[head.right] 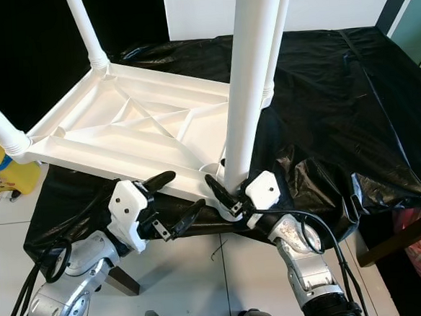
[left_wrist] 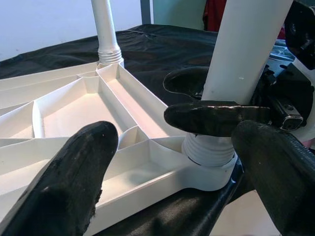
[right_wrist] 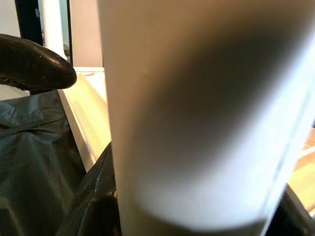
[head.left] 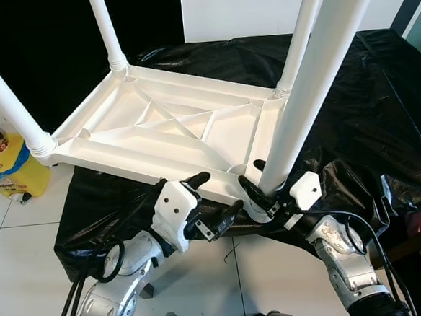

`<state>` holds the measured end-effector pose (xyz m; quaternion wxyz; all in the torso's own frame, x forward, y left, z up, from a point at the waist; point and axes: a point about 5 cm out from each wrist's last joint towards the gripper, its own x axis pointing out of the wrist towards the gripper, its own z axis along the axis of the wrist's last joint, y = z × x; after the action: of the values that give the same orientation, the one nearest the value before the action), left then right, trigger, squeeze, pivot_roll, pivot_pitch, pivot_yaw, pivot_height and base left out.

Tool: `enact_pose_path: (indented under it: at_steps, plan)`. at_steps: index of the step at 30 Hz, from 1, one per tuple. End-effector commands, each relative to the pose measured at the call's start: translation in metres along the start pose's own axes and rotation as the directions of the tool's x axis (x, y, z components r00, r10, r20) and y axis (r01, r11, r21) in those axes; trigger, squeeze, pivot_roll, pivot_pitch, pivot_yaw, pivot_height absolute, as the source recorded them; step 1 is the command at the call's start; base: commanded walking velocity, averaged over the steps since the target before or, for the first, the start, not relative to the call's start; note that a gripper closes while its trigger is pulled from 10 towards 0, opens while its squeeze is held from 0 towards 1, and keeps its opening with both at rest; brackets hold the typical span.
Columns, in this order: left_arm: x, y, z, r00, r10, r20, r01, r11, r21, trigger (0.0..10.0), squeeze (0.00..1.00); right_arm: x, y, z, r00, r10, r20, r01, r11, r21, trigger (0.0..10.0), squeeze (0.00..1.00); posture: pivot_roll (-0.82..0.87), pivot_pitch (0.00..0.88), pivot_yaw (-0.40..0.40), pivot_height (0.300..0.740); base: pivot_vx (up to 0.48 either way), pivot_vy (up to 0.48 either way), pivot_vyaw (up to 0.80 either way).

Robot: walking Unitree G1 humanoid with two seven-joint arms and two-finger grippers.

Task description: Building children table

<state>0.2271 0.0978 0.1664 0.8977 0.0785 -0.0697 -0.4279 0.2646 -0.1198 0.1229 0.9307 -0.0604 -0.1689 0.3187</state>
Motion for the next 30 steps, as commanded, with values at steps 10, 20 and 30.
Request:
enact_pose_path:
  at_steps: [10, 20, 30]
  plan:
    - [-0.005, -0.011, 0.000, 0.990, -0.142, -0.018, 0.142, 0.990, 0.010, 10.0, 0.00, -0.012, 0.008, -0.019, 0.995, 0.045, -0.093, -0.044, 0.999, 0.008, 10.0, 0.00, 0.05, 0.137, -0.012, 0.740, 0.000, 0.000, 0.00]
    - [-0.009, -0.012, -0.009, 0.977, -0.190, -0.096, 0.199, 0.976, 0.092, 10.0, 0.00, -0.015, 0.010, -0.020, 0.991, 0.097, -0.097, -0.103, 0.993, -0.053, 10.0, 0.00, 0.04, 0.135, -0.011, 0.740, 0.000, 0.000, 0.00]
    - [-0.008, -0.012, -0.014, 0.972, -0.198, -0.124, 0.215, 0.967, 0.136, 10.0, 0.00, -0.018, 0.004, -0.029, 0.991, 0.004, -0.131, 0.014, 0.990, 0.138, 10.0, 0.00, 0.04, 0.121, -0.010, 0.740, 0.000, 0.000, 0.00]
